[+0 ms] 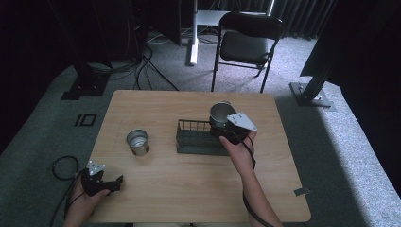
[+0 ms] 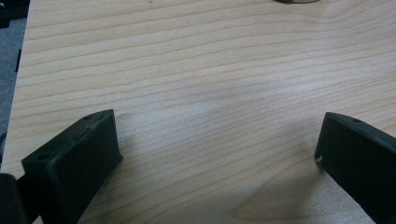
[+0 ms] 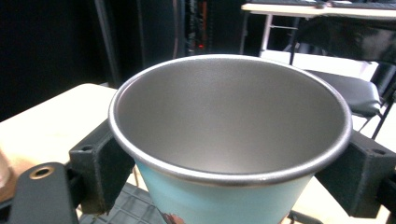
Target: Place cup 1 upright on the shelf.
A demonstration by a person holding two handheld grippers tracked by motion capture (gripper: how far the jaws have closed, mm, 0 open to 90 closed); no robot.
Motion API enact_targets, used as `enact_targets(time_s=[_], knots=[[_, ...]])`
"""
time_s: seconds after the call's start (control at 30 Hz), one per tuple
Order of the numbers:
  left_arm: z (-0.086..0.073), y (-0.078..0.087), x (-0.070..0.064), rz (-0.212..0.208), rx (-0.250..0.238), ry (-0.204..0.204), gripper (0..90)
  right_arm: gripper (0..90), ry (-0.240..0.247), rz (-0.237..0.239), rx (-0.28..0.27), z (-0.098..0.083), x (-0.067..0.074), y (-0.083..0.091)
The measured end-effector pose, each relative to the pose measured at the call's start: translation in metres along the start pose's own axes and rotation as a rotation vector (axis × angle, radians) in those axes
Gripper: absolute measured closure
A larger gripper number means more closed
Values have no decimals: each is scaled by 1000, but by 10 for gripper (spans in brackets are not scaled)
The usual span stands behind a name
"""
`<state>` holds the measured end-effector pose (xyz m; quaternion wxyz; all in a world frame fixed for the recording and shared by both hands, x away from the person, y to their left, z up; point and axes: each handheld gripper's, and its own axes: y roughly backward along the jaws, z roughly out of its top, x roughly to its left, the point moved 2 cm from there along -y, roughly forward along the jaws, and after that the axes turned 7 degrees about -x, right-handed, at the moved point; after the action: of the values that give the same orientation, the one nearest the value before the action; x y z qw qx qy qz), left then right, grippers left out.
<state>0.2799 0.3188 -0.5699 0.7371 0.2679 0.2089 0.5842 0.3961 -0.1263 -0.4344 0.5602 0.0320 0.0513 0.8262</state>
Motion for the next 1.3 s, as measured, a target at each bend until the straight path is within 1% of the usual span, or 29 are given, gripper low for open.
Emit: enact_targets(time_s=[0.07,0.2,0.27,0.37,0.47,0.5,0.57,0.67,0.8,0.87,0.97,1.03,1.13,1.2,1.3], knots=[[0,0,0,0,0,0,4,131,-18,-12,10,-5,-2,-1],[0,0,0,0,0,1,4,131,-30,-27,12,-15,-3,-3],[0,0,0,0,0,1,4,131,-24,-43,22,-20,-3,-4],[0,0,0,0,0,1,4,131,-34,-63,32,-26,-4,-6],[0,0,0,0,0,1,4,131,-38,-74,43,-31,-5,-7],[0,0,0,0,0,1,4,131,-32,-79,46,-32,-6,-7],[0,0,0,0,-1,1,4,131,-40,-85,51,-35,-7,-7],[0,0,0,0,0,1,4,131,-44,-90,58,-38,-8,-6],[0,0,0,0,0,1,4,131,-33,-94,66,-43,-7,-5],[0,0,0,0,0,1,4,131,-46,-96,68,-46,-8,-5],[0,0,0,0,0,1,4,130,-46,-101,71,-50,-9,-5],[0,0,0,0,0,1,4,130,-46,-102,63,-51,-9,-4],[0,0,0,0,0,1,4,130,-40,-98,62,-52,-7,-3],[0,0,0,0,0,1,4,129,-46,-89,61,-52,-7,-3],[0,0,0,0,0,1,4,126,-48,-65,67,-52,-9,-3]])
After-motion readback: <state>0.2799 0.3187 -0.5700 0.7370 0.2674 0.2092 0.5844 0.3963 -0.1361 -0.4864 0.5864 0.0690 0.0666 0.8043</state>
